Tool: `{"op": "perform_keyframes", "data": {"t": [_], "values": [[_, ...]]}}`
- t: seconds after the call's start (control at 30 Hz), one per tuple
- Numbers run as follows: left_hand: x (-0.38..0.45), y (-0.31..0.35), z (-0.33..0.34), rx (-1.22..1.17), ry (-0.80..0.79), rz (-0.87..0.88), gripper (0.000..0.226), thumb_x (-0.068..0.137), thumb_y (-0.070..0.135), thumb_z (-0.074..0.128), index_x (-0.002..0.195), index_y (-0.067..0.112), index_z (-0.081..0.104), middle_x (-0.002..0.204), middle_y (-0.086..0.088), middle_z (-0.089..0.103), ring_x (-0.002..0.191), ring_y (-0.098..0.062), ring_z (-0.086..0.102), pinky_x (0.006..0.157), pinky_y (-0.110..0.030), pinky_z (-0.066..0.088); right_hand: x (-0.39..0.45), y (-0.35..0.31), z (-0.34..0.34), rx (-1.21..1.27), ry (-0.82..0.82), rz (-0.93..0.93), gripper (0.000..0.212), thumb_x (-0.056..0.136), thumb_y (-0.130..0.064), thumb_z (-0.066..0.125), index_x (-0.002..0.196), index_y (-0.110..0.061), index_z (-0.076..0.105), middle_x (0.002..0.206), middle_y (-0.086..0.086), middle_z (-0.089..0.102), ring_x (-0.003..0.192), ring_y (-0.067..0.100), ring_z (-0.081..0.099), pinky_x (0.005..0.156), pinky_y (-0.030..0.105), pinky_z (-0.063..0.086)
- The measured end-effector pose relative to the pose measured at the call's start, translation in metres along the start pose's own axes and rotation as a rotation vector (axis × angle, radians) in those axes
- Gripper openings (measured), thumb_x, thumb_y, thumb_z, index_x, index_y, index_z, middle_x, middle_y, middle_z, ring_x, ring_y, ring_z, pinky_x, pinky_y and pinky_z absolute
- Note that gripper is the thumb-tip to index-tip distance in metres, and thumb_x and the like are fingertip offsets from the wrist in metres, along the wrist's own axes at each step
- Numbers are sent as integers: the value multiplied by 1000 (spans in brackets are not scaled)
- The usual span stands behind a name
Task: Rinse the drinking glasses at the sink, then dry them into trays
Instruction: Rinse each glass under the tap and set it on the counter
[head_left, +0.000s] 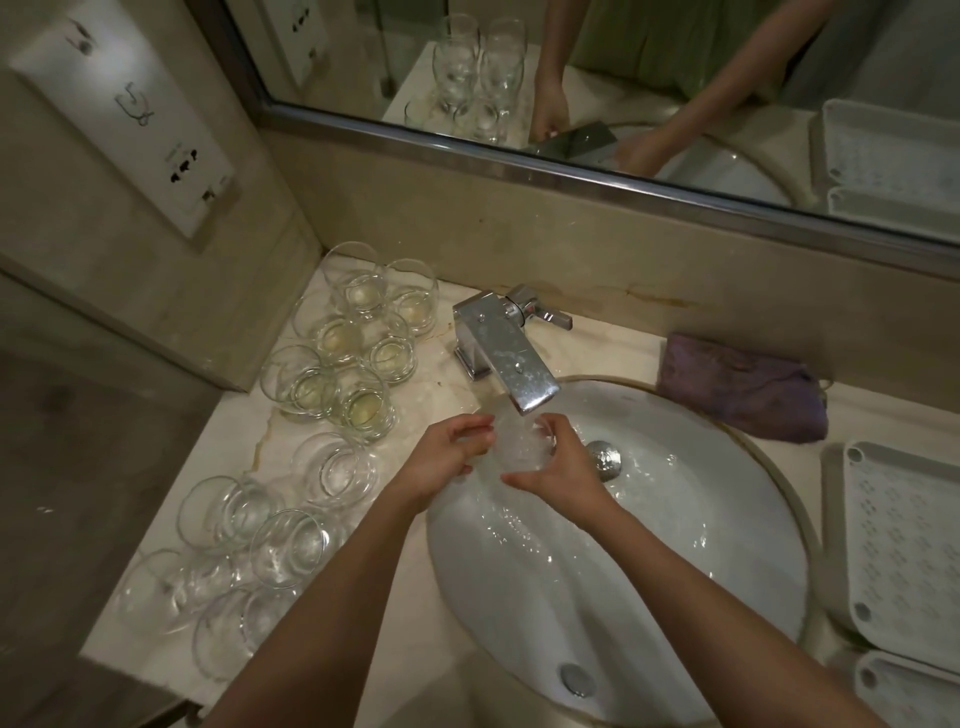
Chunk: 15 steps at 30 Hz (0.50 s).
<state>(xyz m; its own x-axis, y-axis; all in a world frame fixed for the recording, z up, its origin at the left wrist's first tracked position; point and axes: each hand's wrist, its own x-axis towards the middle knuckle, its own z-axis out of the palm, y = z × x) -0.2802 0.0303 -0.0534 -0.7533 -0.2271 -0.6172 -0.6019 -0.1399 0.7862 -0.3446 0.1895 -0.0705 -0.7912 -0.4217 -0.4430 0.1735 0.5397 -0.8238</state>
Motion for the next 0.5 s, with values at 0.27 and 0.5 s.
{"op": "perform_keyframes", "data": {"t": [0.27,0.5], "values": [[1,4,3,44,-35,14,29,92,13,62,118,26,59,121,0,63,106,-15,60,81,-26,45,6,-2,-5,-31,24,-10,78,62,-15,88,125,-14,43,117,-1,51,105,13,53,78,14,41],[3,2,4,114,-90,24,41,90,4,62,122,29,54,113,6,58,94,-4,56,76,-21,45,8,-6,-13,-27,54,-7,75,64,-13,87,124,-13,43,117,0,51,103,15,52,77,20,41]]}}
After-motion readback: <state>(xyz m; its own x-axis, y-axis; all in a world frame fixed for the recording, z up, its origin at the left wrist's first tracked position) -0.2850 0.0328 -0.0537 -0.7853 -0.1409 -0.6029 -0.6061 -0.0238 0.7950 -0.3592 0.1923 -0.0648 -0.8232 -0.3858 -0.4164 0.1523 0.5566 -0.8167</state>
